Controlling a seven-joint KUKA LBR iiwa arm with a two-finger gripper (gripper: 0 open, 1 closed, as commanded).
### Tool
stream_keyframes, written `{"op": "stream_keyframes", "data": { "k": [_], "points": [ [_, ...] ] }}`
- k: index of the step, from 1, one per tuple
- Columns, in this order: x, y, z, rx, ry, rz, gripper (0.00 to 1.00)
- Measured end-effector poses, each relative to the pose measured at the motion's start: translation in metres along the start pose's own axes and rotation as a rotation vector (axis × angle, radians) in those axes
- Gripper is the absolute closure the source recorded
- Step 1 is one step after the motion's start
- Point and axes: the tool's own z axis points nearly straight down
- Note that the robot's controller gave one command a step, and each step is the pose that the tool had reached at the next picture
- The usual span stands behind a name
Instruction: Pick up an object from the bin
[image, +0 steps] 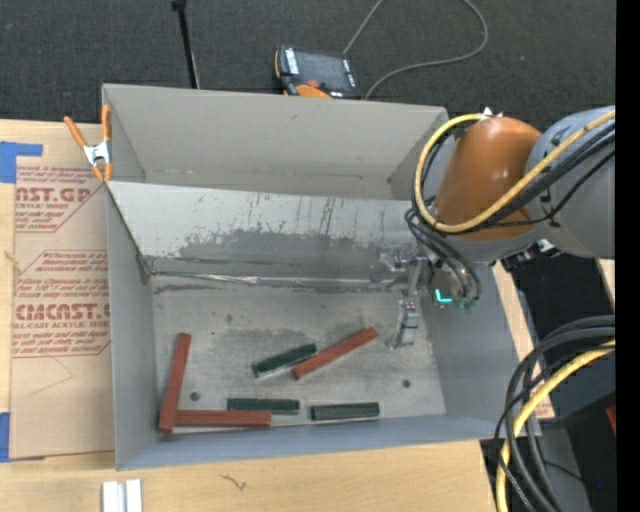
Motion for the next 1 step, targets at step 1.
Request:
{"op": "stream_keyframes", "data": {
  "k": [1],
  "points": [
    [0.0043,0.0018,-0.0375,0.001,-0.011,-0.08,0.0]
  ]
}}
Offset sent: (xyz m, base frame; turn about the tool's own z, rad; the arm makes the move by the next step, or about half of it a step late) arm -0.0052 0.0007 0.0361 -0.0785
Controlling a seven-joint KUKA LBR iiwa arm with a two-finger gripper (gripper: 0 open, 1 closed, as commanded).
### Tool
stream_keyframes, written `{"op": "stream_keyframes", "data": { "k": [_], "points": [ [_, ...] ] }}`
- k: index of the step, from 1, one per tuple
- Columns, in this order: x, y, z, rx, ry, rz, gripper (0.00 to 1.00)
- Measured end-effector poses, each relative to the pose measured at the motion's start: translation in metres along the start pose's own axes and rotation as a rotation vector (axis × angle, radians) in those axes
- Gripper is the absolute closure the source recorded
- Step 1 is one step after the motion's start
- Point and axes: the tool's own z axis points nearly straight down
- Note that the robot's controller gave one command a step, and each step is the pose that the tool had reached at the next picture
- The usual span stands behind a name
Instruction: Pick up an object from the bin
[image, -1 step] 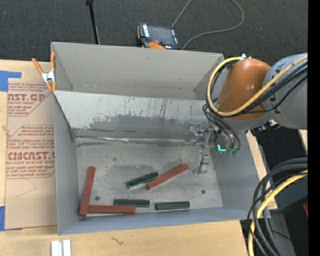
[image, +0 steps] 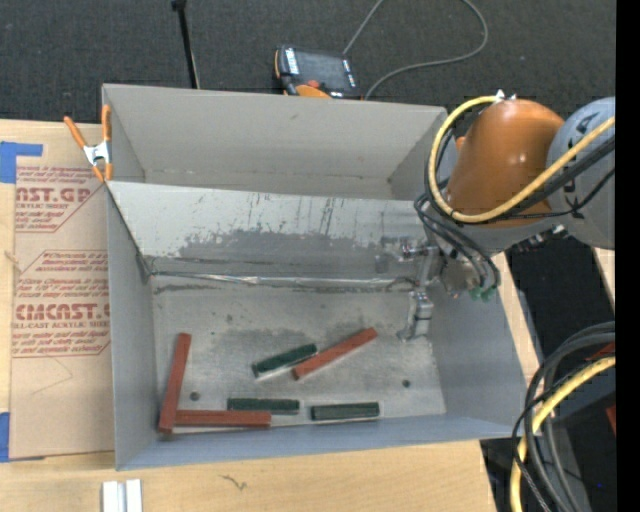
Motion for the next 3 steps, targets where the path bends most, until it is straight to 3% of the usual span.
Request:
{"op": "stream_keyframes", "data": {
  "k": [1,2,3],
  "points": [
    [0.002,-0.003,0.124,-0.002,0.01,-0.058,0.0],
    [0.0,-0.003,0.119,-0.001,0.004,-0.058,1.0],
    [0.019,-0.001,-0.052,0.001,-0.005,-0.264,1.0]
  ]
}}
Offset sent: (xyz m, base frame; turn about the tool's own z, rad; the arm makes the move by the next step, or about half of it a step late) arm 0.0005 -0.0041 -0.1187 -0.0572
